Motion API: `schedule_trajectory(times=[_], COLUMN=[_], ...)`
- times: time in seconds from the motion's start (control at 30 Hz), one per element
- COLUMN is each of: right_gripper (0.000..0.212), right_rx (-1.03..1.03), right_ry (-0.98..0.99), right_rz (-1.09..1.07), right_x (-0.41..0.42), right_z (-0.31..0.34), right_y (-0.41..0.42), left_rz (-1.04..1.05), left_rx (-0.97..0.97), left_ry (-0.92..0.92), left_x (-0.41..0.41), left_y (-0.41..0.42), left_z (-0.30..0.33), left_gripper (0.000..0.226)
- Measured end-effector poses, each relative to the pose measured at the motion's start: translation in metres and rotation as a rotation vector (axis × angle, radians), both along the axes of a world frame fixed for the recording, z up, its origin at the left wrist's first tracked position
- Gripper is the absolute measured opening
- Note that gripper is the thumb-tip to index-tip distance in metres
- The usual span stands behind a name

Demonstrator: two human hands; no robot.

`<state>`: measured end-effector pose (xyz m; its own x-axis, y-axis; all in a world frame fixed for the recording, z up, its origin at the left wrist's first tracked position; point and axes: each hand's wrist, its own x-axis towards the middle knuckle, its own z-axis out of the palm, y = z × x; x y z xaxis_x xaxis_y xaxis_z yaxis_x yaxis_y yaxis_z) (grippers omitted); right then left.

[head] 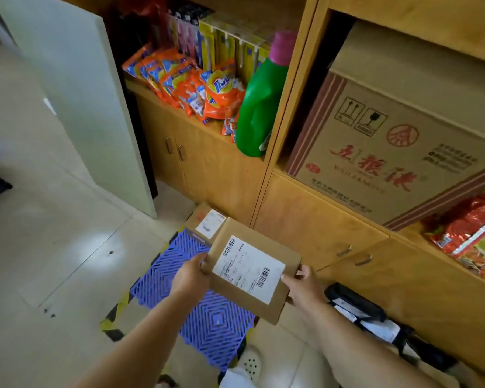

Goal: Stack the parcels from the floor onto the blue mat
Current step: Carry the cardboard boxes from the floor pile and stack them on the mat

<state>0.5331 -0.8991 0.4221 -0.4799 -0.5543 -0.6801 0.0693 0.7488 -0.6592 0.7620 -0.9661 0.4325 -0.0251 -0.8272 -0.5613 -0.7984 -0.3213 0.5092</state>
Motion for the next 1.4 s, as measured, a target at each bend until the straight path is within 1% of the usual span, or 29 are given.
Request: schedule_trajectory(times=[0.03,0.13,0.23,0.3,0.4,0.43,0.53,0.7,0.77,0.9,0.97,1.03,1.1,1.17,1.27,1.4], right_gripper=[0.029,0.063,0.075,0.070,0.046,0.041,0.041,0.043,0.047,0.069,0.071,0.078,0.085,0.087,0.086,0.095], right_rx=[0.013,0.071,0.095,0.115,0.107,0.113,0.124,0.092,0.087,0.087,0.083,0.076,0.069,0.055,0.017,0.001], right_ry=[-0.039,-0.119,-0.129,-0.102,-0.038,-0.021,-0.021,-0.040,-0.045,-0.090,-0.110,-0.115,-0.104,-0.093,-0.075,-0.024], right_rz=[0.015,-0.013,-0.088,-0.095,-0.152,-0.174,-0.204,-0.254,-0.246,-0.245,-0.232,-0.232,-0.226,-0.195,-0.155,-0.113], right_x=[0.000,0.005,0.008,0.012,0.017,0.019,0.026,0.025,0.024,0.022,0.022,0.021,0.019,0.017,0.016,0.013], right_z=[-0.010,-0.033,-0.074,-0.110,-0.163,-0.180,-0.232,-0.319,-0.349,-0.410,-0.434,-0.454,-0.469,-0.479,-0.492,-0.511], right_y=[-0.010,-0.041,-0.066,-0.080,-0.094,-0.098,-0.110,-0.127,-0.134,-0.146,-0.153,-0.159,-0.167,-0.174,-0.181,-0.182], left_rz=[-0.007,-0.063,-0.161,-0.191,-0.202,-0.217,-0.265,-0.329,-0.328,-0.311,-0.326,-0.352,-0.418,-0.450,-0.467,-0.507], left_rx=[0.003,0.012,0.039,0.079,0.103,0.101,0.108,0.072,0.049,-0.004,-0.024,-0.059,-0.135,-0.197,-0.232,-0.255], left_ry=[0.005,-0.011,-0.041,-0.038,-0.016,-0.017,-0.018,-0.072,-0.068,-0.093,-0.116,-0.140,-0.169,-0.192,-0.231,-0.231], left_x=[-0.003,-0.009,-0.013,-0.015,-0.020,-0.020,-0.022,-0.027,-0.030,-0.032,-0.033,-0.035,-0.036,-0.038,-0.041,-0.045], left_y=[-0.012,-0.048,-0.083,-0.102,-0.125,-0.132,-0.151,-0.178,-0.186,-0.198,-0.203,-0.206,-0.210,-0.213,-0.218,-0.221], left_z=[-0.009,-0.044,-0.092,-0.128,-0.186,-0.204,-0.261,-0.349,-0.379,-0.437,-0.462,-0.482,-0.501,-0.516,-0.532,-0.548], left_gripper=[0.048,0.051,0.055,0.056,0.062,0.062,0.063,0.056,0.050,0.034,0.032,0.033,0.038,0.040,0.042,0.043])
